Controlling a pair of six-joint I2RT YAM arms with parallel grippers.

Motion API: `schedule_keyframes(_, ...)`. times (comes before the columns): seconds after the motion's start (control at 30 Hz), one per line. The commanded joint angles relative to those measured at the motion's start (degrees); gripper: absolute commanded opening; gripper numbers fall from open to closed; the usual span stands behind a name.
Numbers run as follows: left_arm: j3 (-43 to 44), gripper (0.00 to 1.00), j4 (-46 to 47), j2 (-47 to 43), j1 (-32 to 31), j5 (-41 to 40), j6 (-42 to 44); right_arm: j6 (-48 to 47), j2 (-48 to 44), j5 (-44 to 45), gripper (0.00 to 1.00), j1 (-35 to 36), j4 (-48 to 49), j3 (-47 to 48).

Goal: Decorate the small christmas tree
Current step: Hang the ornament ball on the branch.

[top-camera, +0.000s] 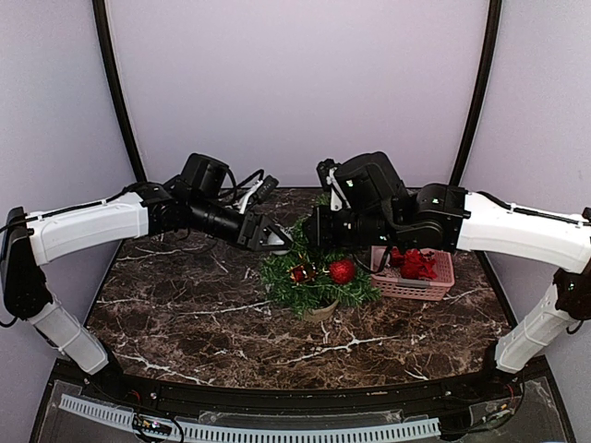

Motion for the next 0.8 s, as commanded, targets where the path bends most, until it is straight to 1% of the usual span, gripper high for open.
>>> schedule_keyframes(0.0, -1.7, 0.62, 0.3, -3.5, 0.5, -2.0, 0.6, -0.3, -0.7, 1.5, 0.0, 0.6, 0.2, 2.0)
schedule_keyframes(0.17, -2.9, 0.77, 1.7, -5.9, 0.7, -3.3, 0.3, -0.3, -0.8, 1.6, 0.0, 0.7, 0.4, 1.9)
schedule_keyframes(0.33, -4.6, 0.85, 2.5, -8.9, 1.1, -4.9, 0.1, -0.3, -1.4, 1.5, 0.0, 0.7, 0.7, 1.7)
schedule_keyframes(0.43, -6.0, 0.88, 4.4, -10.9, 1.2, -5.9, -0.4, -0.3, -2.3, 1.4, 0.0, 0.7, 1.8, 1.1)
schedule_keyframes(0.53, -6.9, 0.9, 5.3, -11.6, 1.3, -6.0, -0.9, -0.6, -3.2, 0.7, 0.11, 0.6, 3.7, 0.3)
schedule_keyframes(0.77, -9.0, 0.91, 7.8, -13.0, 1.4, -5.8, -2.6, -1.4, -5.2, -1.5, 0.25, 0.7, 7.6, -1.6)
